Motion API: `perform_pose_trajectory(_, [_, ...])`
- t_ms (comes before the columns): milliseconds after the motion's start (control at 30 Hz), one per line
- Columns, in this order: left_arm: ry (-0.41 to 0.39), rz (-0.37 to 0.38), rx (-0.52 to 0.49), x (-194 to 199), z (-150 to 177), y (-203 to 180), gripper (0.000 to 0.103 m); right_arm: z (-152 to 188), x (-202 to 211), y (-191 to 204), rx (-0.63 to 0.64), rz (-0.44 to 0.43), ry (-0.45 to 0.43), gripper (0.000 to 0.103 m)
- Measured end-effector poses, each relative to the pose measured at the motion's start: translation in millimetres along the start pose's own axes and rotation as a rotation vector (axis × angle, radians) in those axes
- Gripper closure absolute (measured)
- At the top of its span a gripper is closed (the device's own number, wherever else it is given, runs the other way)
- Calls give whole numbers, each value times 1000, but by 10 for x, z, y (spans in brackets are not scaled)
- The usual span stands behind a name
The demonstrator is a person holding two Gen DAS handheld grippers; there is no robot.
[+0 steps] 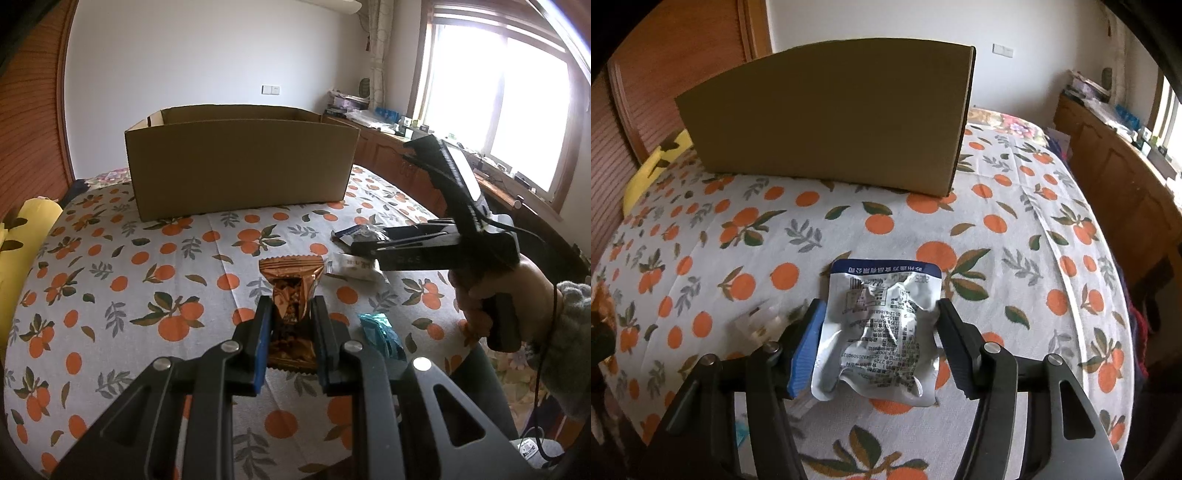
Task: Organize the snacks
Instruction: 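Carry both held snacks into the cardboard box and open both tools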
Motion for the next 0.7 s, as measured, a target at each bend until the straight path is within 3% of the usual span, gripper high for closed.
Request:
perform_pose_trajectory(333, [-17,-1,-8,36,-94,12,85,-10,302,37,11,-48,-59,41])
perform_pose_trajectory(700, [-74,-40,-29,188,-533,169,85,-133,737,95,65,-65,-142,41])
Point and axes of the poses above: each gripper's, at about its wrist camera, not at the fingertips, and x roughly against the way its jaws point, y to its left, z to its underside, the point moved 1 cm from there along -x, roughly the way its jaws point, and after that the axes turned 14 degrees about y, right-handed, at the moved point
